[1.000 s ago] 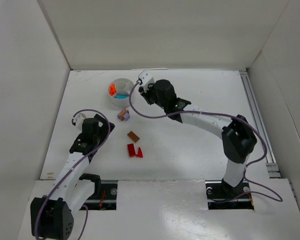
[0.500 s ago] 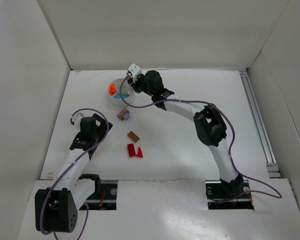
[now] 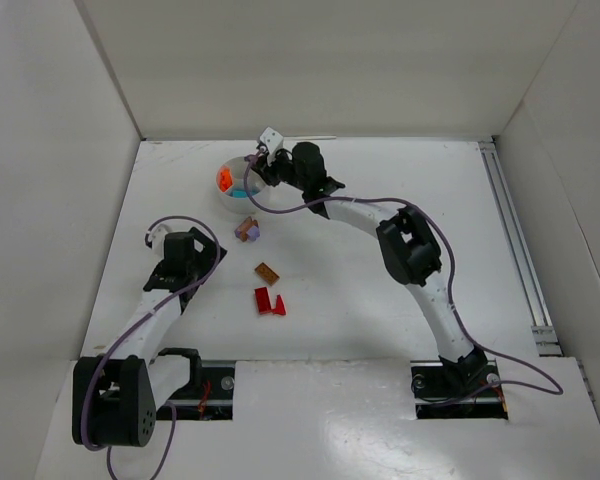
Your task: Sort the legos into containers by color
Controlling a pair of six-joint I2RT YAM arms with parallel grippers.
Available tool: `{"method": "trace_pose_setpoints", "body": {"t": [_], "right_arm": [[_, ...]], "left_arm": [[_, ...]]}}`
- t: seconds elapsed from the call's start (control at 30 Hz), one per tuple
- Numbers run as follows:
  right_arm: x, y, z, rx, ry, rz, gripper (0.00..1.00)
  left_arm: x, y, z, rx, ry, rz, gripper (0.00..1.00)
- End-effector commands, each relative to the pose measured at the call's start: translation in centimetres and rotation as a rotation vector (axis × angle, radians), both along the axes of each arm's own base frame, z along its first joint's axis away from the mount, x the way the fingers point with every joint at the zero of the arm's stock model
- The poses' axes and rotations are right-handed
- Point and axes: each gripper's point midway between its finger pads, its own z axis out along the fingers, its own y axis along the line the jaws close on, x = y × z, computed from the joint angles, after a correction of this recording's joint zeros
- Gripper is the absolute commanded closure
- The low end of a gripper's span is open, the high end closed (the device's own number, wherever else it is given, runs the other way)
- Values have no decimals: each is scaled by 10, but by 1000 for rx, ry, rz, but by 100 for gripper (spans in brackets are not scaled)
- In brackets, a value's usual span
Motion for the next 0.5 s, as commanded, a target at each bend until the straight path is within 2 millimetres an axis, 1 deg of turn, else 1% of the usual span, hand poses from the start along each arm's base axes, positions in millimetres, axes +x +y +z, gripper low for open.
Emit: {"method": "trace_pose_setpoints", "body": {"t": [0.0,0.03,0.1,0.13,0.17,0.2,0.23,0.3,0.37,0.43,0.47], "right_arm": [[-6,15,40,102,-80,76,84],[-6,16,33,101,-65,76,84],[-6,16,33,101,-65,76,84],[-6,16,33,101,-65,76,84],[-6,15,28,100,-49,67,84],[-6,15,28,100,-49,67,84],[-6,15,28,100,-49,67,80],[-6,15,17,95,-26,66,80],[-4,14,17,95,-27,54,79],[-4,14,17,100,-19,54,73],[-4,15,11,94,-12,53,65]], "left_arm": [[16,-2,15,-2,-62,-25,0],[16,-2,15,-2,-62,-25,0],[15,-4,15,-1,-62,-37,0],[18,-5,19,-7,-70,-44,0],[18,-6,19,-7,-71,-44,0],[18,-6,19,-7,-71,-44,0],[18,-6,19,-7,-71,-44,0],[18,-6,22,-8,-81,-44,0],[18,-5,25,-1,-93,-50,0],[18,-5,25,-1,-93,-50,0],[18,-5,25,6,-92,-56,0]]}}
